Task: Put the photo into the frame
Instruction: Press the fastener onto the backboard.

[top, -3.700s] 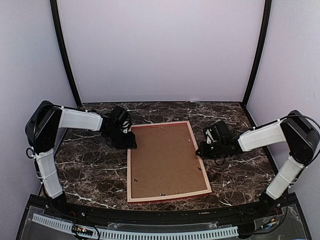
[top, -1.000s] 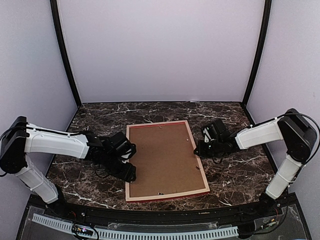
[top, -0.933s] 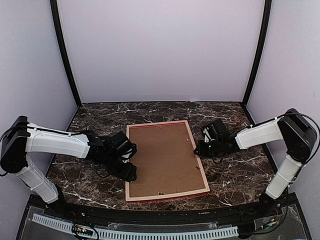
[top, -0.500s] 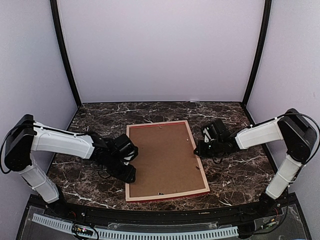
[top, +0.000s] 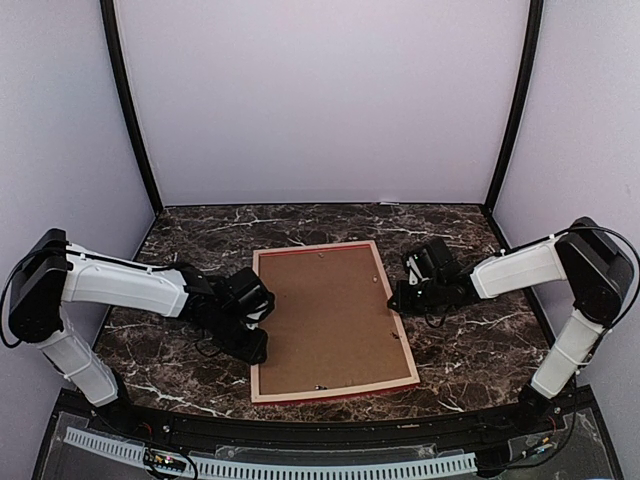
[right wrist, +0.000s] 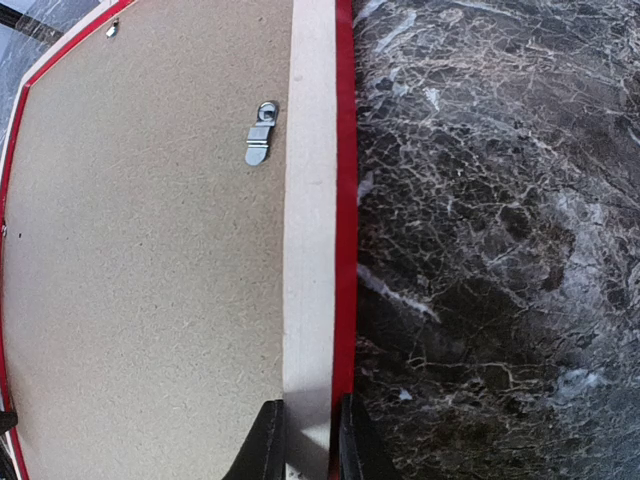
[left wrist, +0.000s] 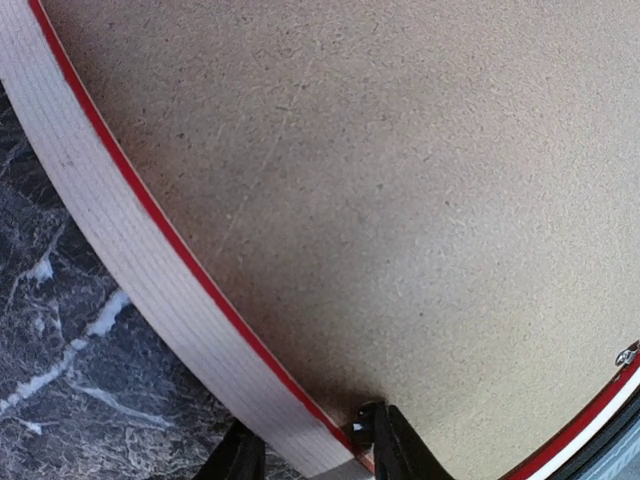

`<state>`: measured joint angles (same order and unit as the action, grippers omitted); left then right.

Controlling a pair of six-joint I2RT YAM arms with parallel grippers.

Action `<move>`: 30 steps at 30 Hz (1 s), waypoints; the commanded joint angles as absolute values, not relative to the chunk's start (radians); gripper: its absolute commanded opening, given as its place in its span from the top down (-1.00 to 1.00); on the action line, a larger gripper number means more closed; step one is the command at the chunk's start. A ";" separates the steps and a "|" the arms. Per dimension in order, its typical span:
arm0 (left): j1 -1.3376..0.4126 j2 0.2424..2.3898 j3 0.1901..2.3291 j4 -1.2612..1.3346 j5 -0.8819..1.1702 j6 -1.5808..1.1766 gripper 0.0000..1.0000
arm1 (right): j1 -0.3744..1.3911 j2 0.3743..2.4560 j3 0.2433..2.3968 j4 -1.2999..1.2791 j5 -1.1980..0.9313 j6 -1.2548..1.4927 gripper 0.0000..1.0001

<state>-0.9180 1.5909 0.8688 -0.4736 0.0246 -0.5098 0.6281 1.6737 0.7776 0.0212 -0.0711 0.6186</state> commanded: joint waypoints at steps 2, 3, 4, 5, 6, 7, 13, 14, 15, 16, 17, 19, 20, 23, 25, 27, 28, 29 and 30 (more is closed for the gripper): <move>-0.922 1.596 0.856 -0.458 0.019 -0.481 0.31 | 0.633 1.704 0.739 -0.040 -0.114 0.628 0.97; -0.921 1.594 0.854 -0.457 0.018 -0.478 0.33 | 0.633 1.703 0.739 -0.040 -0.114 0.629 0.96; -0.921 1.593 0.854 -0.454 0.017 -0.472 0.34 | 0.634 1.703 0.738 -0.041 -0.113 0.628 0.97; -0.922 1.589 0.851 -0.452 0.013 -0.467 0.38 | 0.634 1.702 0.738 -0.041 -0.112 0.628 0.96; -0.920 1.585 0.850 -0.449 0.012 -0.459 0.40 | 0.633 1.702 0.738 -0.041 -0.112 0.628 0.97; -0.920 1.580 0.850 -0.448 0.011 -0.448 0.42 | 0.633 1.702 0.738 -0.041 -0.112 0.628 0.97; -0.907 1.550 0.849 -0.435 0.024 -0.405 0.51 | 0.633 1.697 0.736 -0.046 -0.109 0.627 0.97; -0.903 1.541 0.848 -0.429 0.039 -0.400 0.48 | 0.632 1.696 0.736 -0.046 -0.109 0.628 0.97; -0.901 1.538 0.848 -0.424 0.047 -0.393 0.45 | 0.633 1.696 0.735 -0.046 -0.109 0.627 0.97; -0.898 1.531 0.848 -0.416 0.060 -0.390 0.38 | 0.633 1.696 0.736 -0.046 -0.109 0.627 0.97; -0.895 1.527 0.849 -0.412 0.068 -0.384 0.32 | 0.633 1.696 0.736 -0.048 -0.109 0.627 0.97; -0.889 1.517 0.853 -0.408 0.081 -0.381 0.10 | 0.633 1.694 0.736 -0.049 -0.109 0.628 0.97; -0.883 1.511 0.857 -0.407 0.087 -0.381 -0.02 | 0.633 1.694 0.736 -0.050 -0.109 0.628 0.97; -0.866 1.499 0.864 -0.402 0.097 -0.387 -0.20 | 0.634 1.690 0.738 -0.051 -0.109 0.627 0.97; -0.849 1.491 0.869 -0.402 0.099 -0.395 -0.28 | 0.633 1.688 0.738 -0.051 -0.110 0.628 0.97; -0.826 1.487 0.874 -0.404 0.097 -0.408 -0.33 | 0.633 1.686 0.736 -0.050 -0.110 0.629 0.97; -0.808 1.488 0.878 -0.405 0.096 -0.412 -0.33 | 0.633 1.685 0.736 -0.050 -0.111 0.630 0.97; -0.799 1.490 0.880 -0.402 0.095 -0.419 -0.35 | 0.633 1.683 0.735 -0.048 -0.113 0.632 0.97; -0.782 1.495 0.886 -0.401 0.095 -0.424 -0.35 | 0.635 1.679 0.735 -0.047 -0.112 0.634 0.97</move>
<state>-0.8261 1.5211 0.8597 -0.4152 0.0895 -0.4080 0.6281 1.6718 0.7719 0.0296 -0.0711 0.6189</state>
